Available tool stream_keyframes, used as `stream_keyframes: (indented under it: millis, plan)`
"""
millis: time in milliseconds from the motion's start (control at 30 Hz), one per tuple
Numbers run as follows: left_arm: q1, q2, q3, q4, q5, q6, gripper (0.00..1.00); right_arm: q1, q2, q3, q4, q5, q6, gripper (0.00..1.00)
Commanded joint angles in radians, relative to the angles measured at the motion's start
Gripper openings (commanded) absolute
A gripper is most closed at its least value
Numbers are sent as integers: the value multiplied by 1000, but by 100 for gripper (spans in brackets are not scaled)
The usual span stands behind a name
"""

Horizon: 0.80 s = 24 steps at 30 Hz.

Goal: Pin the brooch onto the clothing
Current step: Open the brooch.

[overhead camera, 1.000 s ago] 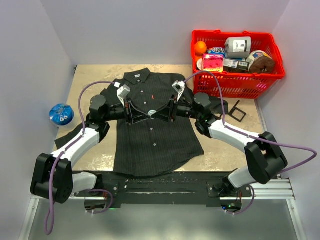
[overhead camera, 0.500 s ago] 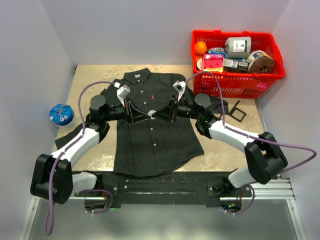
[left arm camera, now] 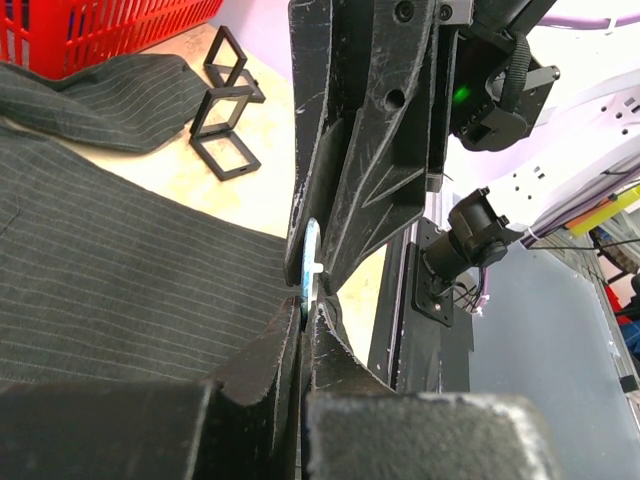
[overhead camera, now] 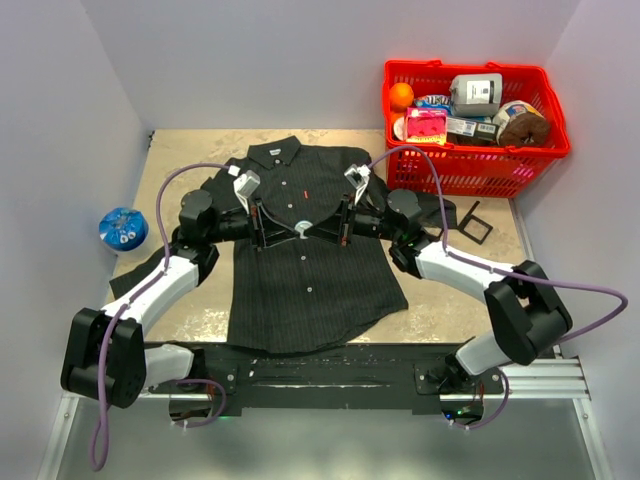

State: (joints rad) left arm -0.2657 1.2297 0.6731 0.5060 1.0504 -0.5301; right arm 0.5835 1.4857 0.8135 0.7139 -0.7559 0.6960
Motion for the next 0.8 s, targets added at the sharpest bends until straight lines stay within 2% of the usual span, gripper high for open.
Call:
stream_keyframes:
  millis: [0,400,767]
  plan:
    - [5,-18,14,63,17,-14,0,4,30,30,7,-7,-1,17]
    - [-32,5,14,55,25,-7,0,4,90,101,-119,32,-24,9]
    - [-49,22,28,17,17,18,0,16,122,136,-182,13,-66,8]
